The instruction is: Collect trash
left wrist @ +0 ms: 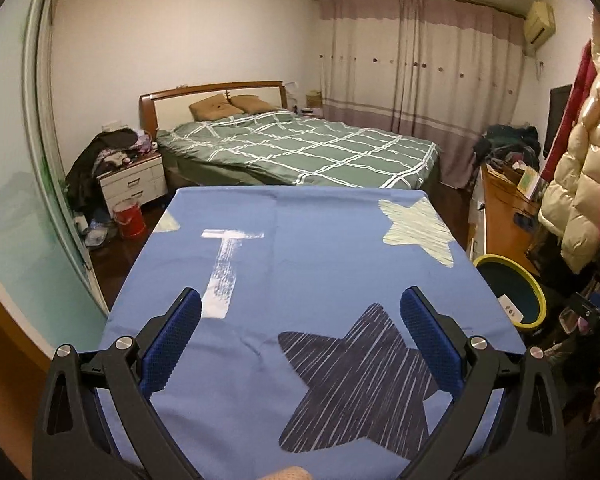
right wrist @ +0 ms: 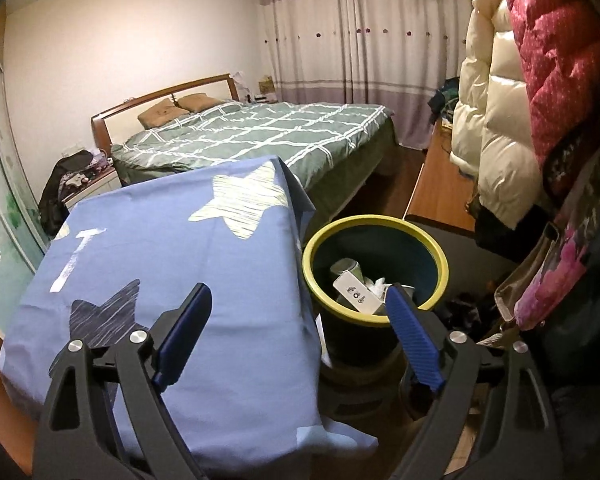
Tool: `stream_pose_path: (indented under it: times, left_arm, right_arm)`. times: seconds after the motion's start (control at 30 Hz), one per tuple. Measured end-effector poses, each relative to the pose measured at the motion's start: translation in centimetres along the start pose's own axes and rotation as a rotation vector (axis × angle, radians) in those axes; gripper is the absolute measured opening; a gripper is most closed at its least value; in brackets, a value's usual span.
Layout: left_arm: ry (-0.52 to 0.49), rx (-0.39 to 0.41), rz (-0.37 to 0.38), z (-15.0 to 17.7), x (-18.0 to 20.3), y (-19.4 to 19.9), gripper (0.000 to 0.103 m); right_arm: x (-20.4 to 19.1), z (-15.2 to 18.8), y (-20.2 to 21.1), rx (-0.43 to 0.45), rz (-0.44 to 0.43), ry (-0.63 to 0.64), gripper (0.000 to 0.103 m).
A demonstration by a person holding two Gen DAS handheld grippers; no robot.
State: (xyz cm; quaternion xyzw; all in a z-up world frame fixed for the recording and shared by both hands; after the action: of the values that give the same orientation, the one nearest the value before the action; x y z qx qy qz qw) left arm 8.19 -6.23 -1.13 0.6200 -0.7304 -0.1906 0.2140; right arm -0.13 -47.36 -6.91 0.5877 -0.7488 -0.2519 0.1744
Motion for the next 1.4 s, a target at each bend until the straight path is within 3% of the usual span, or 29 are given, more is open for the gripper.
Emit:
stream_pose_path:
  times: [1.4]
  left_arm:
    - [0.013, 0.0, -0.002, 0.4, -0.6, 1.3, 0.098]
  right_arm:
    - [-0.9, 0.1, 1.2, 0.007, -0.012, 0.0, 0.085]
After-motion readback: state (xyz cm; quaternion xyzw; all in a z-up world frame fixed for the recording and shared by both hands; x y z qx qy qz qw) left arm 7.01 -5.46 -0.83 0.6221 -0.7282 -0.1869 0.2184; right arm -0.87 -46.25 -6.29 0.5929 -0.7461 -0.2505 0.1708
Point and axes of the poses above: each gripper's, at about its wrist camera, not at the fingertips, and y roughly against the way its jaws point, x to its right, z to its underside, the point moved 1 cm from there along -y, roughly the way its jaws point, and after that the axes turned 3 degrees about y, right-handed, at the moved point
